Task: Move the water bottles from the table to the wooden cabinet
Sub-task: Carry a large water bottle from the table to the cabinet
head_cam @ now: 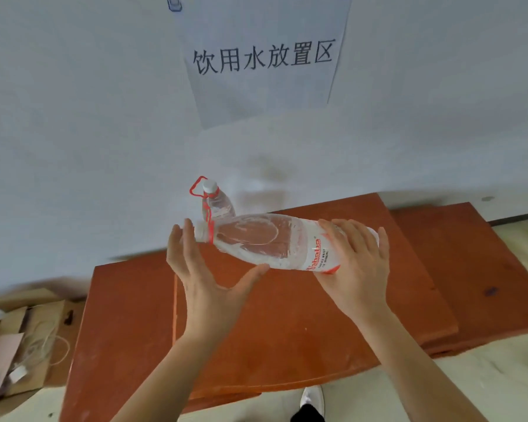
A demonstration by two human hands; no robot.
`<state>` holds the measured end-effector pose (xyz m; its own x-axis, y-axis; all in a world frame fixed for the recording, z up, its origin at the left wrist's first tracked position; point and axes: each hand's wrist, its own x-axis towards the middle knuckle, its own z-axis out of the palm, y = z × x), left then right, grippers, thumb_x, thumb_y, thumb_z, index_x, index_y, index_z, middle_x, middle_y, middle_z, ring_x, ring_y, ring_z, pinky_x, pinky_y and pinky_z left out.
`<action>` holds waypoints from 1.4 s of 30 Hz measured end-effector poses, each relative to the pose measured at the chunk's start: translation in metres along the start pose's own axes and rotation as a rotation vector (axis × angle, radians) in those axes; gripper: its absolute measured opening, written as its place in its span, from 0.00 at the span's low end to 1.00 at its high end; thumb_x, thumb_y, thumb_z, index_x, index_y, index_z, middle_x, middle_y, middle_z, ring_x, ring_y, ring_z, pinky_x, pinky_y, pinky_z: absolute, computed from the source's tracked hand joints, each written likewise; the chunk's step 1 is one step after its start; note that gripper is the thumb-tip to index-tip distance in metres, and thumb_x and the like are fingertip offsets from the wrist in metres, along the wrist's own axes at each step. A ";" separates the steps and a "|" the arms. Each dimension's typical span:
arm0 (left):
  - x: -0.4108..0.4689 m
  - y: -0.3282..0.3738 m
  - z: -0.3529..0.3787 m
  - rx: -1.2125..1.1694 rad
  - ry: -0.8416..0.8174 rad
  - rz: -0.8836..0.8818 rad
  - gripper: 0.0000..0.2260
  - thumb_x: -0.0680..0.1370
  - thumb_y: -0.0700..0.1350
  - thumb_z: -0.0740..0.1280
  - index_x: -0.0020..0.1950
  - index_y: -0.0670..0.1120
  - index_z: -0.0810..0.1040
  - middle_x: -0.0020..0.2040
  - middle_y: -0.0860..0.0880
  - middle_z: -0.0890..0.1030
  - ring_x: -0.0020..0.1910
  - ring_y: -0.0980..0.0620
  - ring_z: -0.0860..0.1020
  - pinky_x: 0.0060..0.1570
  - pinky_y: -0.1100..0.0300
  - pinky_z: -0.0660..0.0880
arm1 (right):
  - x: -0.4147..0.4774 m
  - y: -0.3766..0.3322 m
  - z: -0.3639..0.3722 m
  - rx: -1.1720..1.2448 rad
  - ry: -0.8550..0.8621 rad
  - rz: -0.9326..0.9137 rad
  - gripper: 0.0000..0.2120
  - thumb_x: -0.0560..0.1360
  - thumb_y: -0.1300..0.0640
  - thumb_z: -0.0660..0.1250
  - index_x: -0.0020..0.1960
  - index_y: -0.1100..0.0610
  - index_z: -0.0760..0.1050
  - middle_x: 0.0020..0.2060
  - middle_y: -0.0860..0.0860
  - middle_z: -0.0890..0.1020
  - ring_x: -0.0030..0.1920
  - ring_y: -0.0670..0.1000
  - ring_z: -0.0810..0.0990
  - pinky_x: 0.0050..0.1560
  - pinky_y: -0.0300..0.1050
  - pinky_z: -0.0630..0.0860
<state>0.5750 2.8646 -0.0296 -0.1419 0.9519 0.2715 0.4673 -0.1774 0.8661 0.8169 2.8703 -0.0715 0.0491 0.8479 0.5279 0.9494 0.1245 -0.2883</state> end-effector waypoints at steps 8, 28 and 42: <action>0.073 -0.054 0.081 -0.172 0.018 -0.404 0.21 0.83 0.56 0.62 0.73 0.49 0.65 0.61 0.51 0.82 0.58 0.58 0.81 0.57 0.59 0.77 | 0.024 0.057 0.117 0.140 -0.342 0.070 0.38 0.66 0.37 0.79 0.71 0.51 0.73 0.64 0.49 0.81 0.66 0.52 0.79 0.69 0.64 0.73; 0.164 -0.074 0.162 0.121 -0.187 -0.156 0.19 0.79 0.49 0.71 0.70 0.52 0.77 0.62 0.53 0.82 0.58 0.59 0.80 0.55 0.74 0.74 | 0.062 0.055 0.251 0.638 -0.618 0.386 0.40 0.72 0.46 0.78 0.77 0.50 0.62 0.69 0.48 0.77 0.67 0.50 0.77 0.65 0.48 0.78; 0.125 -0.042 0.032 0.784 -0.170 0.066 0.24 0.83 0.59 0.50 0.74 0.53 0.71 0.75 0.44 0.70 0.73 0.39 0.69 0.71 0.39 0.65 | 0.139 0.009 0.105 0.380 -0.420 0.161 0.26 0.86 0.41 0.50 0.77 0.54 0.66 0.73 0.52 0.75 0.72 0.54 0.74 0.68 0.51 0.72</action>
<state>0.5651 2.9990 -0.0453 0.0125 0.9817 0.1899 0.9555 -0.0677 0.2871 0.7994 3.0436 -0.0849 -0.0174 0.9933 0.1142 0.7589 0.0875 -0.6453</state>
